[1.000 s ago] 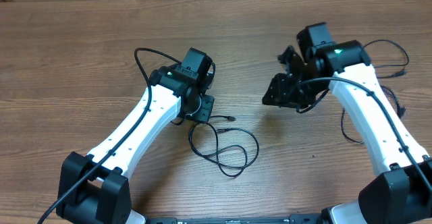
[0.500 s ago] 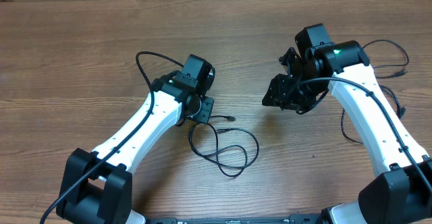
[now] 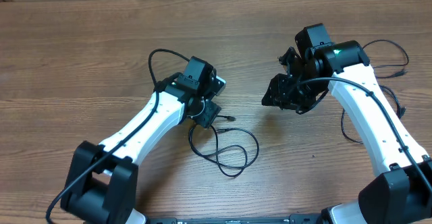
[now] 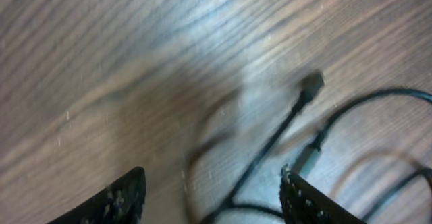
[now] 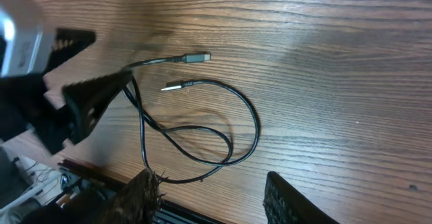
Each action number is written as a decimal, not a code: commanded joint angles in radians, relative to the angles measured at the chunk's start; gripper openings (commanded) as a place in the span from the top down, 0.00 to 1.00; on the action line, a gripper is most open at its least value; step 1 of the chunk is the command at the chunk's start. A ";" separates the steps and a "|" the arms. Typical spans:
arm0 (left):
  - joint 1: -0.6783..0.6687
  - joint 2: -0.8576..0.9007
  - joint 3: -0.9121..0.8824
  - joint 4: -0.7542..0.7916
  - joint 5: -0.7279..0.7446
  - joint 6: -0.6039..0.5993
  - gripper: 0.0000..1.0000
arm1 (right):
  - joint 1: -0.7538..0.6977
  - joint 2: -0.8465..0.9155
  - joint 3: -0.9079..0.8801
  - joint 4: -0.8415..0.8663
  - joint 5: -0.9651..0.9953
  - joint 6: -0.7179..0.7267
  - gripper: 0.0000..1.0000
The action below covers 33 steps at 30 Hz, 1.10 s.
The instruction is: Untangle cables
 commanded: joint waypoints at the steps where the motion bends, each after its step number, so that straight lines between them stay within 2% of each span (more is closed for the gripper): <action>1: 0.003 0.051 -0.010 0.033 0.034 0.062 0.37 | 0.004 -0.002 -0.003 -0.001 -0.012 0.003 0.51; 5: 0.002 0.104 -0.010 0.039 0.037 0.061 0.38 | 0.004 -0.002 -0.003 -0.002 -0.012 0.003 0.51; 8: 0.002 0.116 -0.010 0.027 0.057 0.061 0.43 | 0.003 -0.002 -0.003 -0.002 -0.012 0.003 0.51; 10: 0.002 0.115 -0.008 0.024 0.061 0.060 0.50 | 0.003 -0.002 -0.003 -0.001 -0.012 0.003 0.51; 13: 0.002 0.115 -0.008 0.024 0.061 0.057 0.78 | 0.003 -0.002 -0.003 -0.001 -0.012 0.003 0.51; 14: 0.002 0.113 -0.006 0.022 0.060 0.056 0.96 | 0.004 -0.002 -0.003 -0.001 -0.012 0.003 0.51; 19: 0.004 0.105 0.075 -0.055 0.053 0.045 0.96 | 0.003 -0.002 -0.003 0.003 -0.012 0.002 0.50; 25: 0.043 0.058 0.332 -0.265 0.053 -0.016 0.96 | 0.008 -0.002 -0.003 0.024 -0.027 0.001 0.50; 29: 0.079 0.032 0.491 -0.359 0.107 -0.094 0.96 | 0.037 -0.002 -0.003 0.024 -0.158 -0.122 0.50; 33: 0.081 0.029 0.562 -0.399 0.194 -0.093 0.96 | 0.085 -0.002 -0.003 0.040 -0.242 -0.190 0.40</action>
